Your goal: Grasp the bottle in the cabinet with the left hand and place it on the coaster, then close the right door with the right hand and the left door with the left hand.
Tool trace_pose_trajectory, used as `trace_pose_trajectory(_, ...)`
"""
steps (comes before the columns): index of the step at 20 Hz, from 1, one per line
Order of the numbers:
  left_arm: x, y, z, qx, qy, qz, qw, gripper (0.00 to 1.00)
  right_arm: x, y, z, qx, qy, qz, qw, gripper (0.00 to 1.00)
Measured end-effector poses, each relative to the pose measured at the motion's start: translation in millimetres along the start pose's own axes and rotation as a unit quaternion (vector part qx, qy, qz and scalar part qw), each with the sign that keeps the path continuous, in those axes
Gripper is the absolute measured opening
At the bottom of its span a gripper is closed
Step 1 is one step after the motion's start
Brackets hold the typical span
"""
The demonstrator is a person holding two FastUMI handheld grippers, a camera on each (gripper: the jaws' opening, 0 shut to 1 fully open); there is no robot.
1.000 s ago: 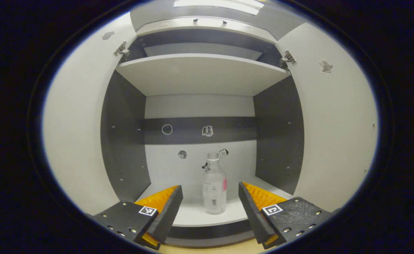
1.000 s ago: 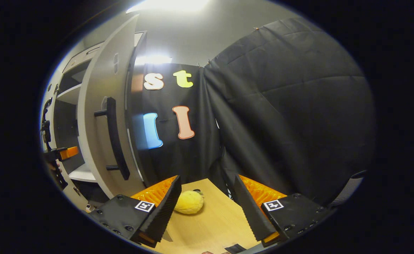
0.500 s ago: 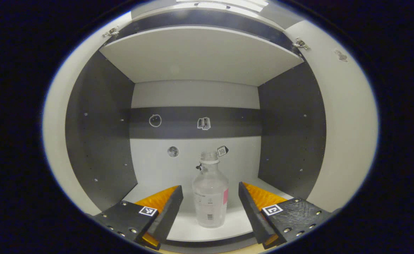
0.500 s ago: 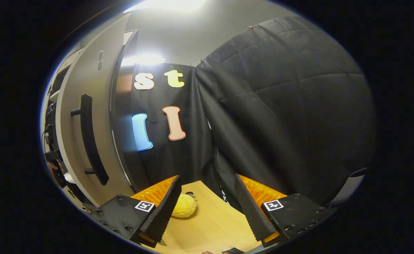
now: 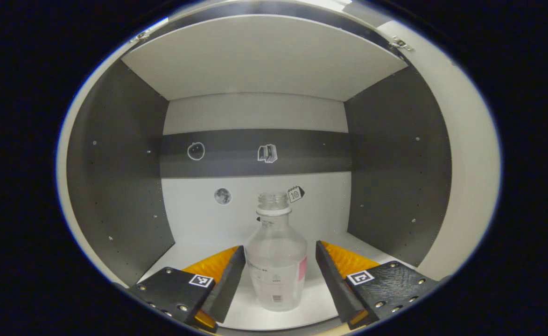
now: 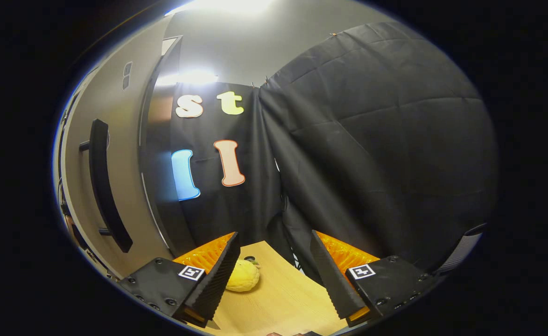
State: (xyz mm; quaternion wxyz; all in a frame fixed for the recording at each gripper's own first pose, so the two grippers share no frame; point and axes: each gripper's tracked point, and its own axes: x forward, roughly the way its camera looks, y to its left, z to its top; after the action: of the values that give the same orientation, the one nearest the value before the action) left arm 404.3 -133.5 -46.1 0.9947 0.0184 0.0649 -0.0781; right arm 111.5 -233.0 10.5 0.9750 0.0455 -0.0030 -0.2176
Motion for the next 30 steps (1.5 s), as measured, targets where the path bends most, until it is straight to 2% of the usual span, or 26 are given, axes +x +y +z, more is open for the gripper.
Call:
trace_pose_trajectory(2,9.7,5.0,-4.2,0.004,0.002,0.01,1.0,0.8,4.1,0.6,-0.8,-0.001,0.001,0.002,1.0,0.92)
trace_pose_trajectory(3,13.3,4.3,-6.2,0.001,0.006,0.007,1.0,0.72,6.4,0.8,-0.7,-0.001,0.002,0.004,1.0,0.96)
trace_pose_trajectory(7,4.8,9.1,-4.0,-0.022,-0.001,0.016,1.0,0.67,10.9,1.8,-2.8,-0.002,0.002,0.008,1.0,0.96)
trace_pose_trajectory(9,1.1,11.4,0.2,-0.025,-0.009,0.018,0.999,0.67,11.0,3.4,-4.9,0.0,0.004,0.011,1.0,0.96)
trace_pose_trajectory(10,-1.8,11.9,3.4,-0.026,-0.014,0.014,0.999,0.75,10.6,4.4,-6.2,0.0,0.006,0.014,1.0,0.92)
trace_pose_trajectory(11,-5.1,12.0,6.1,-0.028,-0.018,0.01,0.999,0.67,10.3,5.6,-6.4,0.001,0.007,0.016,1.0,0.92)
trace_pose_trajectory(13,-17.4,14.6,15.6,-0.031,-0.026,0.004,0.999,0.67,8.4,7.7,-6.2,0.001,0.009,0.022,1.0,0.96)
trace_pose_trajectory(16,-45.7,14.6,31.9,-0.033,-0.043,-0.008,0.999,0.67,3.5,10.1,-4.4,0.002,0.006,0.03,1.0,0.92)
trace_pose_trajectory(17,-54.9,14.8,38.4,-0.035,-0.05,-0.012,0.998,0.67,1.2,10.4,-3.4,0.001,0.004,0.033,0.999,0.96)
trace_pose_trajectory(19,-74.1,14.5,46.1,-0.039,-0.061,-0.022,0.997,0.67,-1.7,11.5,-3.9,-0.005,0.003,0.037,0.999,0.92)
trace_pose_trajectory(20,-80.7,15.4,45.4,-0.038,-0.064,-0.026,0.997,0.66,-2.8,13.6,-4.2,-0.007,0.003,0.04,0.999,0.96)
trace_pose_trajectory(25,-137.9,18.2,47.0,-0.028,-0.075,-0.035,0.996,0.67,-11.6,15.1,8.3,-0.016,-0.01,0.046,0.999,0.96)
trace_pose_trajectory(26,-151.3,20.0,43.2,-0.032,-0.071,-0.034,0.996,0.71,-13.0,14.4,10.6,-0.017,-0.013,0.045,0.999,0.96)
trace_pose_trajectory(28,-171.5,21.6,32.8,-0.036,-0.066,-0.036,0.997,0.66,-17.6,13.9,15.8,-0.017,-0.016,0.044,0.999,0.92)
trace_pose_trajectory(30,-191.9,27.1,17.8,-0.038,-0.059,-0.032,0.997,0.67,-22.4,13.3,20.1,-0.022,-0.019,0.044,0.999,0.96)
